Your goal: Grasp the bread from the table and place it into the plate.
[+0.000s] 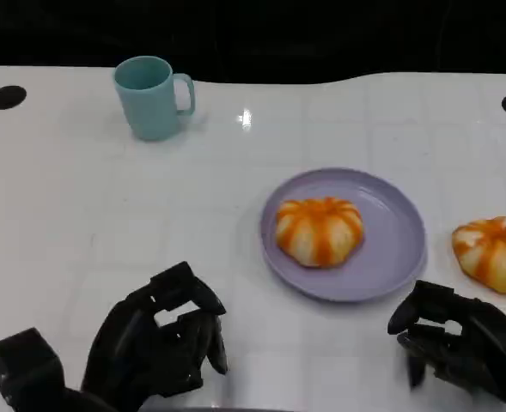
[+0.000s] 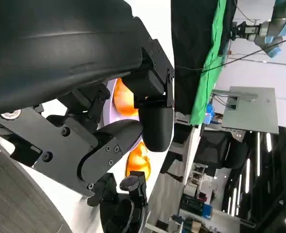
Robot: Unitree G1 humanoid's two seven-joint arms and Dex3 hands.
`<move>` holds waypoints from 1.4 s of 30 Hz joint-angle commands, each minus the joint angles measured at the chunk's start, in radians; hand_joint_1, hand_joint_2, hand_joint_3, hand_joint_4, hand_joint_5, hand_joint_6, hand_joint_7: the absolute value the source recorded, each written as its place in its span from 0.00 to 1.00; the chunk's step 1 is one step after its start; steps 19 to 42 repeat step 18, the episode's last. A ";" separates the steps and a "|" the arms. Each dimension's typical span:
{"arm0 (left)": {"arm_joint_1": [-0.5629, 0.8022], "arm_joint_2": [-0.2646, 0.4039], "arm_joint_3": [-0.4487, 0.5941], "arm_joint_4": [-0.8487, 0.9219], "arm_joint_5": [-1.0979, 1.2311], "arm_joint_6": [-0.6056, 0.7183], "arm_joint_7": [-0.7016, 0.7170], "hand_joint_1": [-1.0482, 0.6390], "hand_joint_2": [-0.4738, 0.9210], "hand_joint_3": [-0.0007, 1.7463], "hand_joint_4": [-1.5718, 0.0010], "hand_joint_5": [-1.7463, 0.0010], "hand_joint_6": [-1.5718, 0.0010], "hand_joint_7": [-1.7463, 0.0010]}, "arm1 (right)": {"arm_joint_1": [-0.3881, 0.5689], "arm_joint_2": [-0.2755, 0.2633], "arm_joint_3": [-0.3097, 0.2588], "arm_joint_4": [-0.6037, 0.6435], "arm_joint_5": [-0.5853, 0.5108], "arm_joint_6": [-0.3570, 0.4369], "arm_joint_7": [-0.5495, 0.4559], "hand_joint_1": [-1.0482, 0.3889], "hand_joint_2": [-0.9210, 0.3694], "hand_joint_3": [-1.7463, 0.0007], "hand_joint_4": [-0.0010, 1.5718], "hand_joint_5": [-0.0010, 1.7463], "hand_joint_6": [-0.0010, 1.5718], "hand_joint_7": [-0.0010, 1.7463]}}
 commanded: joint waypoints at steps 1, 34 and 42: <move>-0.010 -0.006 0.025 0.007 -0.014 0.014 -0.019 0.42 0.68 0.69 0.43 0.00 0.48 0.09 | 0.007 -0.013 -0.003 0.055 -0.005 -0.003 0.014 0.37 0.00 0.85 0.42 1.00 0.42 0.80; -0.015 -0.012 0.045 -0.005 0.004 0.045 -0.034 0.42 0.72 0.65 0.43 0.00 0.49 0.08 | -0.009 -0.011 -0.006 0.087 -0.002 -0.024 0.021 0.37 0.00 0.85 0.43 1.00 0.42 0.80; -0.015 -0.012 0.045 -0.005 0.004 0.045 -0.034 0.42 0.72 0.65 0.43 0.00 0.49 0.08 | -0.009 -0.011 -0.006 0.087 -0.002 -0.024 0.021 0.37 0.00 0.85 0.43 1.00 0.42 0.80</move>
